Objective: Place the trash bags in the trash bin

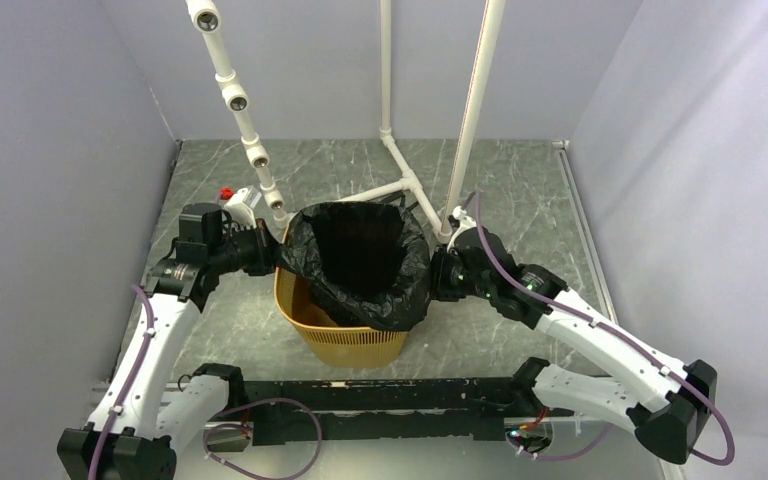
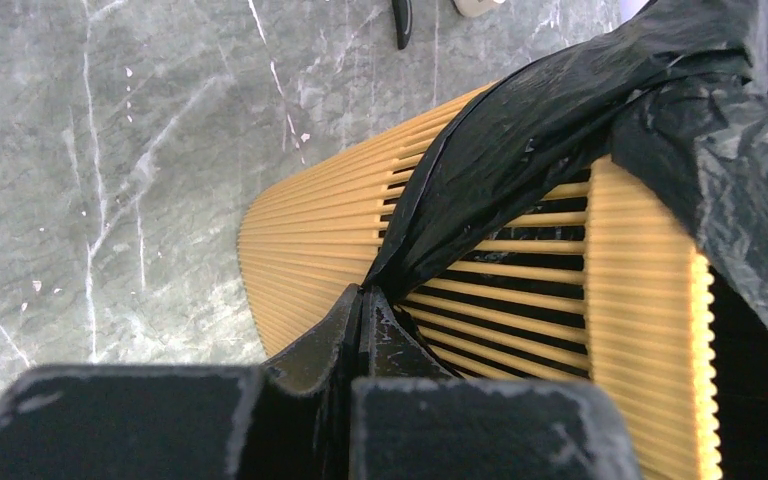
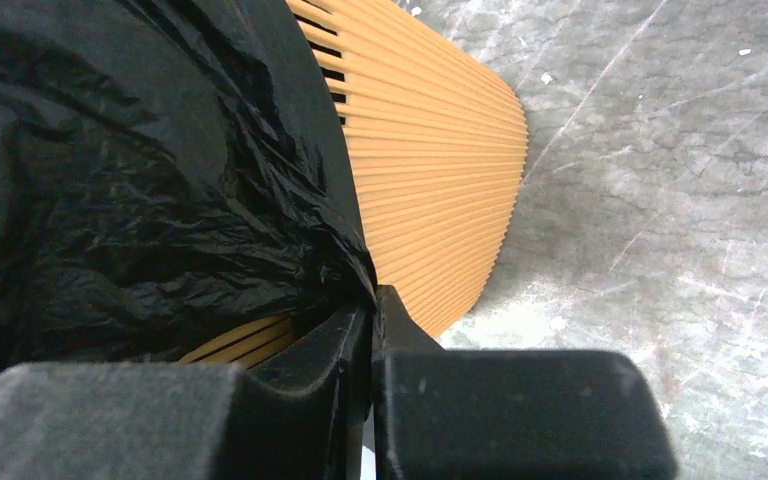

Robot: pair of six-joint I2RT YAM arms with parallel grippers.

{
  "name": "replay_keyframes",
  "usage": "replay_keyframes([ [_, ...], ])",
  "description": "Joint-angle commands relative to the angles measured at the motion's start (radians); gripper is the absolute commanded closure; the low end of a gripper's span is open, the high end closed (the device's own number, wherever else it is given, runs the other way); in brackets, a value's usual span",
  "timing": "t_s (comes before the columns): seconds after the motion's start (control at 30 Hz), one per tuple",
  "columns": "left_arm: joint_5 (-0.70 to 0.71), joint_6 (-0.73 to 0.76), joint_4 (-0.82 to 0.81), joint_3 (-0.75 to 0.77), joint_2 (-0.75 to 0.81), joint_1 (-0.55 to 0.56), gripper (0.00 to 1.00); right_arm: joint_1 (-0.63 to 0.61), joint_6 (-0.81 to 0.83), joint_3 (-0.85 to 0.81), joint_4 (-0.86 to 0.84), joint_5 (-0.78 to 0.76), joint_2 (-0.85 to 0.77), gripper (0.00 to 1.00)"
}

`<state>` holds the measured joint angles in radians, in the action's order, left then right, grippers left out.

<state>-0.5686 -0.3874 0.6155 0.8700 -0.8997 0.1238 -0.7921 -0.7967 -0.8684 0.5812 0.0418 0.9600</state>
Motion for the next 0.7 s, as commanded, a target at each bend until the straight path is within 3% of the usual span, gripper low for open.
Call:
replay_keyframes([
  [0.0,0.04,0.016,0.033,-0.021,-0.019,-0.003,0.97,0.001,0.005,0.033,-0.052,0.01,0.036,0.9],
  [0.27,0.122,-0.002,0.045,0.0,0.012,-0.003,0.96,0.002,0.008,0.011,-0.002,-0.036,0.021,0.76],
  [0.33,0.155,-0.002,0.065,0.026,0.017,-0.003,0.92,0.002,0.018,-0.01,0.03,-0.103,-0.021,0.63],
  [0.5,0.23,0.016,0.129,0.097,0.023,-0.003,0.77,0.014,0.068,-0.087,0.128,-0.19,-0.085,0.34],
  [0.67,0.31,0.025,0.188,0.154,0.044,-0.003,0.53,0.025,0.1,-0.186,0.257,-0.299,-0.099,0.23],
])
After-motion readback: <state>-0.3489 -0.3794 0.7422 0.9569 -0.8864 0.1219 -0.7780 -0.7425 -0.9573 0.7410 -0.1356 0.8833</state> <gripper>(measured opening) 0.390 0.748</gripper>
